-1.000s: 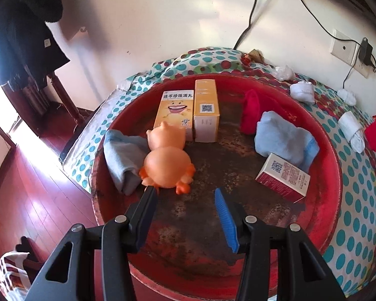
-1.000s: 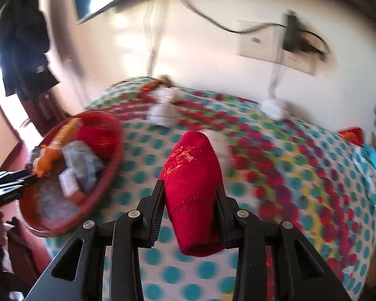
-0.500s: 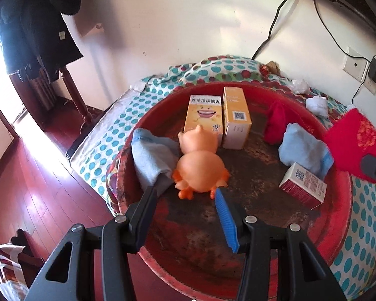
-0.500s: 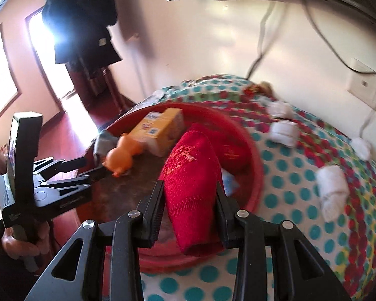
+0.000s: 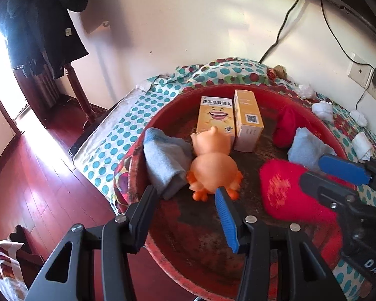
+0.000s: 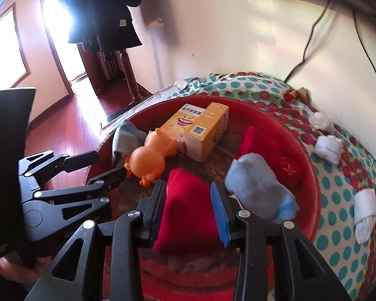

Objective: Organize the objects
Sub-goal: 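Carry the red sock into the red tray and open the right tool, then grasp a rolled white sock with the right tool while the left tool grasps another white sock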

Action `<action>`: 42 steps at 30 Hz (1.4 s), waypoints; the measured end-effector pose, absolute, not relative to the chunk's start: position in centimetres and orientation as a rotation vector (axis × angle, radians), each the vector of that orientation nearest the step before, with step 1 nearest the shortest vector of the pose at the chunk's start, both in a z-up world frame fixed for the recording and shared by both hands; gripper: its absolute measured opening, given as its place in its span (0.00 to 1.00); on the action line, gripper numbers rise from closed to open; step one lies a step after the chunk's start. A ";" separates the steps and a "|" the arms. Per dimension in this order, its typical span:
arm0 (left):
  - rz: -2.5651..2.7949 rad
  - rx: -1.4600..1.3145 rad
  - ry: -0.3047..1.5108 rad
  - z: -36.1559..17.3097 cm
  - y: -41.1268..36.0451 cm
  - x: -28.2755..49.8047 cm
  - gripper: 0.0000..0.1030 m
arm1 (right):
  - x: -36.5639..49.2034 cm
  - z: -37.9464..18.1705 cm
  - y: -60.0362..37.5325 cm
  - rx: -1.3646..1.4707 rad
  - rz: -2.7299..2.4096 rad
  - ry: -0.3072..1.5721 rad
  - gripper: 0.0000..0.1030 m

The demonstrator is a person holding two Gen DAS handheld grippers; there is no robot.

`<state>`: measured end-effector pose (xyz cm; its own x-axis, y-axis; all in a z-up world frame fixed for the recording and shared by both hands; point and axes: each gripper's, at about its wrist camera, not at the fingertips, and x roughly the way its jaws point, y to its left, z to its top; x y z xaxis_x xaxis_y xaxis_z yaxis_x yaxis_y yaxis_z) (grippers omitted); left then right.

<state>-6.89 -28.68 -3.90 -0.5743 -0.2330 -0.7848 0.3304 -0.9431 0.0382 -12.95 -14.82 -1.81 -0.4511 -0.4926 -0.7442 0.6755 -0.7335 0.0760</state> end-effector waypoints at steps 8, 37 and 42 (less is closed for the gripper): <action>-2.523 1.238 0.214 -4.1 -29.6 -6.9 0.48 | -13.5 -2.3 -15.6 1.030 -2.185 0.304 0.35; -2.524 1.277 0.050 -5.8 -26.6 -8.0 0.48 | -25.4 -5.2 6.8 1.222 -2.650 0.243 0.71; -2.525 1.296 0.031 -4.9 -26.0 -8.5 0.48 | -27.7 -7.4 7.3 1.265 -2.611 0.206 0.73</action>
<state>-8.50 -25.98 -4.88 -0.5472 -0.2558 -0.7970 0.2750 -0.9542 0.1175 -27.67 7.28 -7.40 -0.5997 -0.1463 -0.7868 0.2680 -0.9631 -0.0252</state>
